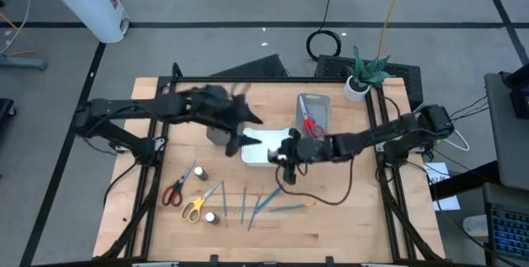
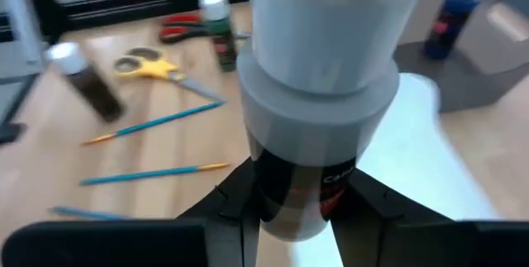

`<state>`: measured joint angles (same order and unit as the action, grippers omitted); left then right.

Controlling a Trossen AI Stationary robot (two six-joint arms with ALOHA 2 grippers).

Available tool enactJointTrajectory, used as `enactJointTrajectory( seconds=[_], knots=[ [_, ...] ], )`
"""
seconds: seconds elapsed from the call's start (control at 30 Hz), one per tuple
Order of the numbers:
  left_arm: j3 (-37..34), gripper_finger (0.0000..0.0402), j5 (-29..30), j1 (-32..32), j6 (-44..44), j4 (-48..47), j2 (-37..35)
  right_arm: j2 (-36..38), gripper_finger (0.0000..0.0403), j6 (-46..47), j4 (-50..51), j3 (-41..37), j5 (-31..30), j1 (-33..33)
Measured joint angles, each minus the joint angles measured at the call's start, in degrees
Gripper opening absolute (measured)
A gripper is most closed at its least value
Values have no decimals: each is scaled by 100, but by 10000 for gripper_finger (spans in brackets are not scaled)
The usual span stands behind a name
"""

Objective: Pick & Place Paint Supplies
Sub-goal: Put the gray paint bottle into the black bin

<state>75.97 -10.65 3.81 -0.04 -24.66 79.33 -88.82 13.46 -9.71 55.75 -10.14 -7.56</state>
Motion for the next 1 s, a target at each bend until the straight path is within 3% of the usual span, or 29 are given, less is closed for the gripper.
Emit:
enactJointTrajectory(
  seconds=[0.17, 0.4, 0.8, 1.0],
  knots=[
    [115, 308, 48, -54, 170, -4, 504, -80, 100, -531, 59, -11, -18, 369],
    [117, 308, 606, -41, 145, -53, 833, -74, 100, -711, -62, -4, -1, 452],
    [117, 307, 541, -265, -159, -97, 1069, -214, 100, -683, -268, 2, 127, 254],
    [115, 281, 509, -407, -198, -83, 1115, -218, 100, -868, -251, 0, 132, 217]
  ],
)
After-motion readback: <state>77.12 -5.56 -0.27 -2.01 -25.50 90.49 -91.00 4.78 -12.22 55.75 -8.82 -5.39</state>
